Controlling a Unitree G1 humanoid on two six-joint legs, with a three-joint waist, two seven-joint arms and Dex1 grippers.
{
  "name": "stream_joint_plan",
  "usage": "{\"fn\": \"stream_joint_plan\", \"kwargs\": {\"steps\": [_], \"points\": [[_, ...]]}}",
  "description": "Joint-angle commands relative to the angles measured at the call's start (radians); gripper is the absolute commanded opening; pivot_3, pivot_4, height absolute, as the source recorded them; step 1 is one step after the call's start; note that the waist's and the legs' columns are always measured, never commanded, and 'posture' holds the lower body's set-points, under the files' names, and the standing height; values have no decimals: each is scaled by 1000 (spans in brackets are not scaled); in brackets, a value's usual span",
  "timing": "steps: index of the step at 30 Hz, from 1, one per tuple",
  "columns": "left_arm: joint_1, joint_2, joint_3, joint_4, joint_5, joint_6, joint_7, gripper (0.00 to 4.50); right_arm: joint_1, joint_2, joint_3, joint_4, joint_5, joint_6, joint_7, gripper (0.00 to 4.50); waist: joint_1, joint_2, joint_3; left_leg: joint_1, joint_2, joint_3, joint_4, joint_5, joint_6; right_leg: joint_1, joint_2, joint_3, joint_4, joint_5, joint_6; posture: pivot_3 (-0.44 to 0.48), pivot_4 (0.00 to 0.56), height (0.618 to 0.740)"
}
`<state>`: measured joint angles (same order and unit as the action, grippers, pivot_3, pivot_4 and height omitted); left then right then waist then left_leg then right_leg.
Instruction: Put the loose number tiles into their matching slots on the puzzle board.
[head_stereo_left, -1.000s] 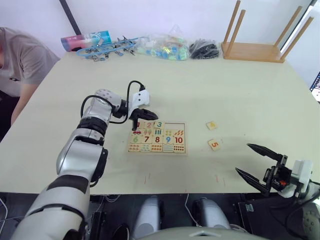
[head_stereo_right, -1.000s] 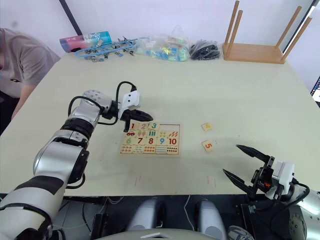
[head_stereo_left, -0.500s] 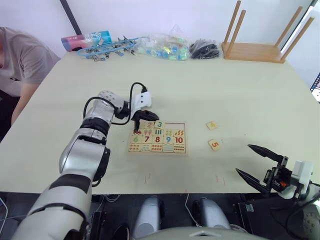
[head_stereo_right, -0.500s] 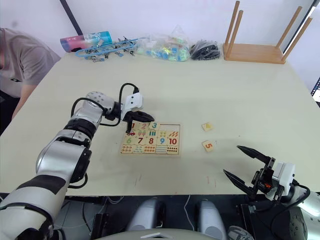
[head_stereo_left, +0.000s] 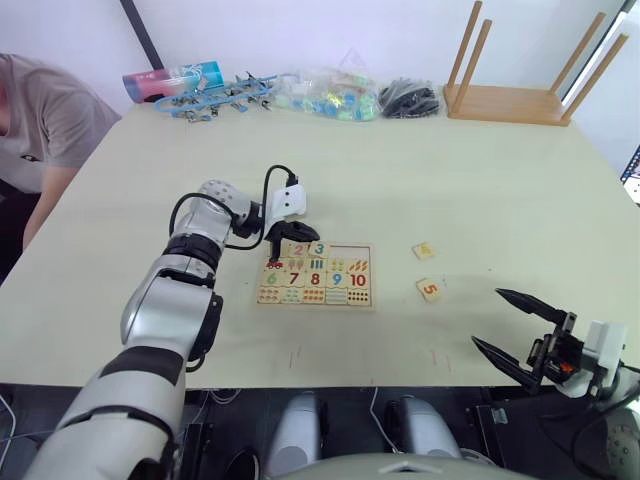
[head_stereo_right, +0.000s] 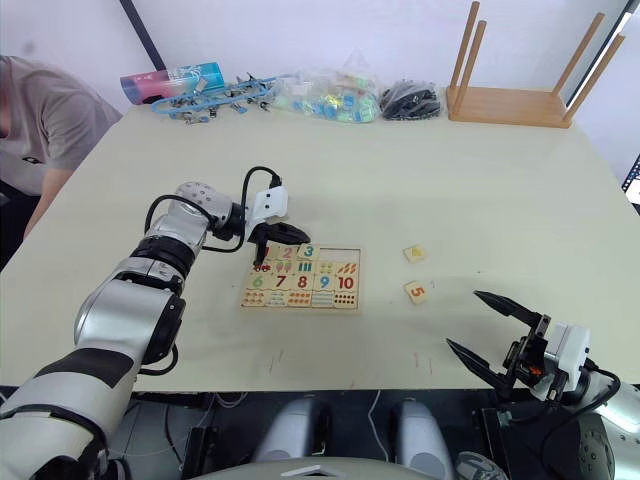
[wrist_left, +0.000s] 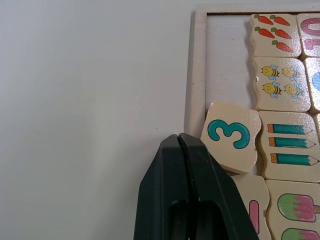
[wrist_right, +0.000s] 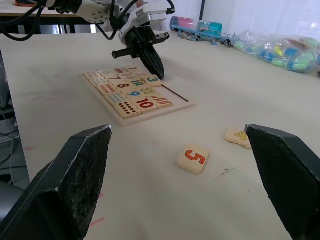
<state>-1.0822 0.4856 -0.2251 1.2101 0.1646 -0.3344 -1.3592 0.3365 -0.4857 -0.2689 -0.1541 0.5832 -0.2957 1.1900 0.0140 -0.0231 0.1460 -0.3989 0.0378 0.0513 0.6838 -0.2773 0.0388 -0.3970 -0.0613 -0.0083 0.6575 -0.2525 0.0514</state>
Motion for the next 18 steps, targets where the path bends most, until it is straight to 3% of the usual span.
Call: {"fn": "stream_joint_plan", "kwargs": {"steps": [1,18], "points": [[-20,2,9,0,2,-12,-3,34,1,-4,-8,-31,8,-20,-3,4500,0,0,0,0,0,0,0,0,0,0,0,0,0,0,0,0,150,737],[-8,6,4,-4,8,-22,-37,34,1,-5,-8,-32,6,-22,-3,4500,0,0,0,0,0,0,0,0,0,0,0,0,0,0,0,0,150,737]]}}
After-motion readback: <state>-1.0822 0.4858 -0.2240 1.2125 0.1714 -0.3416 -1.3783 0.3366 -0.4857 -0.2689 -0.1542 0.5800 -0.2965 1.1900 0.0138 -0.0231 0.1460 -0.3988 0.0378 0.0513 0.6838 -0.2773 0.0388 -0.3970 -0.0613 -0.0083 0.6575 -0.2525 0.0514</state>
